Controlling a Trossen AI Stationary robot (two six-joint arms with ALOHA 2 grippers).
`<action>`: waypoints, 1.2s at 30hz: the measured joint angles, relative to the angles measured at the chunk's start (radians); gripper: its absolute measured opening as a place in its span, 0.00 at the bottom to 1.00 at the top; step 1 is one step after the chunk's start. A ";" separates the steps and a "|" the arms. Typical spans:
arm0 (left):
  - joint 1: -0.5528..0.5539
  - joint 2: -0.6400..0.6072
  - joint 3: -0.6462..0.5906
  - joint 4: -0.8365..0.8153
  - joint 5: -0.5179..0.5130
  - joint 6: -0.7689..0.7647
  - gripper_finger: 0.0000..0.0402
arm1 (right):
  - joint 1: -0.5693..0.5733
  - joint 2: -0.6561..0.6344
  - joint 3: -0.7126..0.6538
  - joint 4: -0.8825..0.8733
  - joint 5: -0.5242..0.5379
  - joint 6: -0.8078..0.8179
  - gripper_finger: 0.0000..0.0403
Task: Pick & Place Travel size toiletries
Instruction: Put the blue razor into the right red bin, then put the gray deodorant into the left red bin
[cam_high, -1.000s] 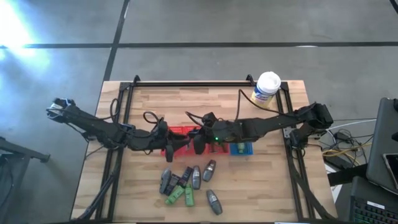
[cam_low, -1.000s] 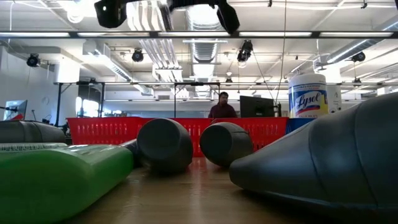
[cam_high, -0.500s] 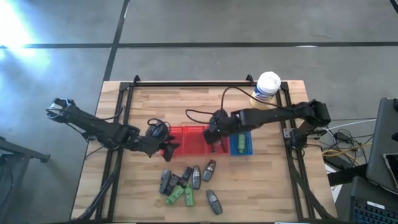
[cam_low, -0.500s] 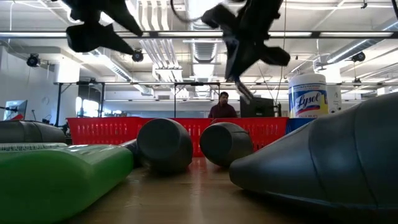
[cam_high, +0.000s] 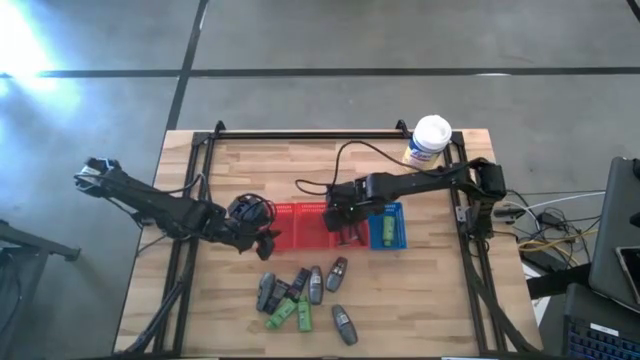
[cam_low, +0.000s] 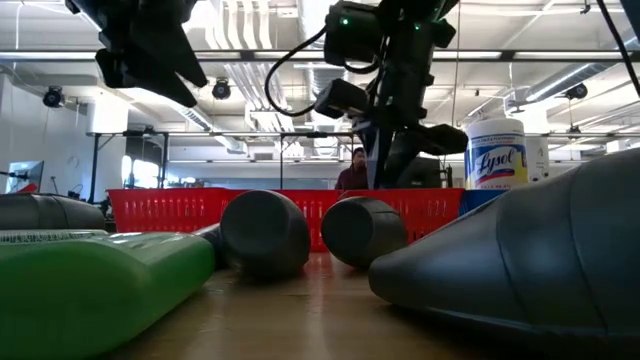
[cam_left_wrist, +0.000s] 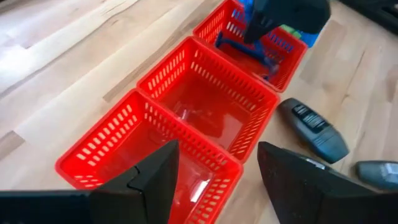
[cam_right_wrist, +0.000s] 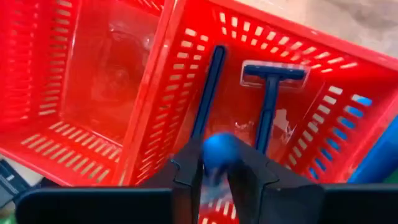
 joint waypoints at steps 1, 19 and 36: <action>0.001 0.000 0.000 -0.002 0.000 0.010 0.55 | 0.002 0.000 0.000 0.000 0.006 0.007 0.18; 0.015 0.001 0.000 -0.068 0.194 0.046 0.55 | 0.140 -0.140 0.001 -0.013 0.160 0.077 0.49; -0.219 0.030 -0.048 -0.127 0.275 -0.560 0.68 | 0.346 -0.142 -0.001 -0.080 0.216 0.156 0.51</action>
